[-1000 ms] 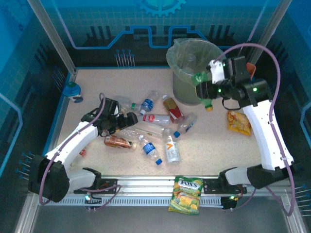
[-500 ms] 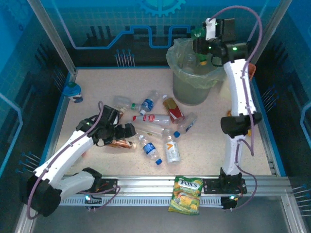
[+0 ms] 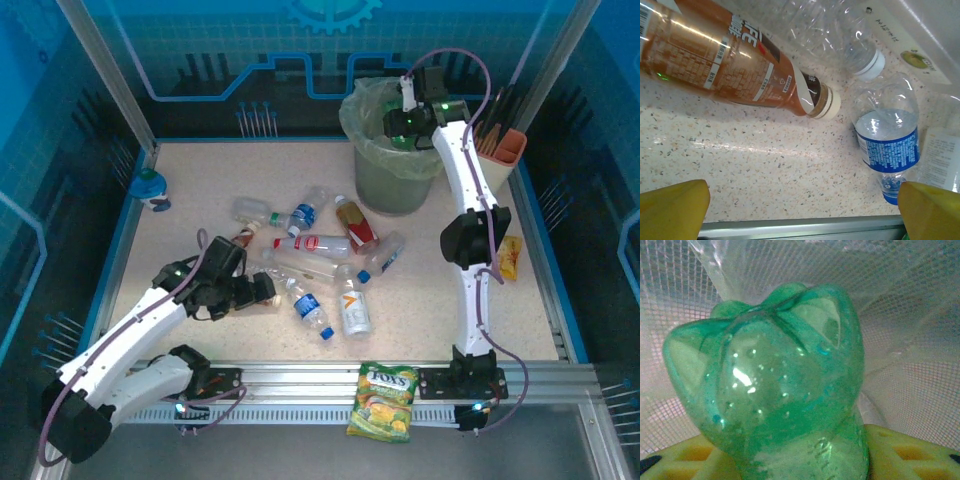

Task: Put the plastic bottles in the bin

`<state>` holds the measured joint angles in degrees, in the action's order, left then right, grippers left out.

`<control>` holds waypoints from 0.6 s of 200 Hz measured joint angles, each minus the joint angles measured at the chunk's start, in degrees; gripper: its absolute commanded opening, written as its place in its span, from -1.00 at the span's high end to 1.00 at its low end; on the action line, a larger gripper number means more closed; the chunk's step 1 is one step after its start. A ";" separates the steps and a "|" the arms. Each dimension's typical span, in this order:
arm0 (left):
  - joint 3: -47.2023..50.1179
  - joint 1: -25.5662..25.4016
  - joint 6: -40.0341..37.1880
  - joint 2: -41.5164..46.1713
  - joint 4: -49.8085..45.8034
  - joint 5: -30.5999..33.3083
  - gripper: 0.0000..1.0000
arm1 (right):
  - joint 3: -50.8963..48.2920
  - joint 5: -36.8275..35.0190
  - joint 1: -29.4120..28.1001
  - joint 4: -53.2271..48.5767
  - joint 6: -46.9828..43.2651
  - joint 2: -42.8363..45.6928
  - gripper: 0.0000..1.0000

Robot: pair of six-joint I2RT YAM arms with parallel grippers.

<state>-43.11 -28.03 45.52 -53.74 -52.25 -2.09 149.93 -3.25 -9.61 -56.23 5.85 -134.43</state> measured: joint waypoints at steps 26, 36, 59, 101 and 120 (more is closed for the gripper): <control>1.29 -0.33 1.73 -0.26 0.92 0.44 -0.95 | -0.13 -0.44 0.02 0.15 -0.61 -0.39 -0.69; 1.29 -0.35 2.23 -0.26 0.66 1.33 -0.97 | -0.33 -0.42 0.02 0.17 -1.64 -0.46 -0.80; 0.98 -0.39 2.60 -0.26 -1.38 5.44 -0.98 | -0.48 0.04 0.02 0.20 -2.25 -0.48 -0.91; -7.54 2.45 -0.39 -1.68 -10.51 14.73 -0.98 | -0.35 1.46 0.02 0.13 -3.39 0.57 -1.00; -14.38 9.11 -4.96 -3.93 -13.81 16.31 -0.98 | 0.11 2.43 0.02 0.15 -3.56 2.60 -0.99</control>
<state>-57.49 -18.92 40.56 -57.67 -66.06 14.22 150.04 -0.82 -9.58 -56.07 2.28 -131.83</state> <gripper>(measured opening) 0.992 0.996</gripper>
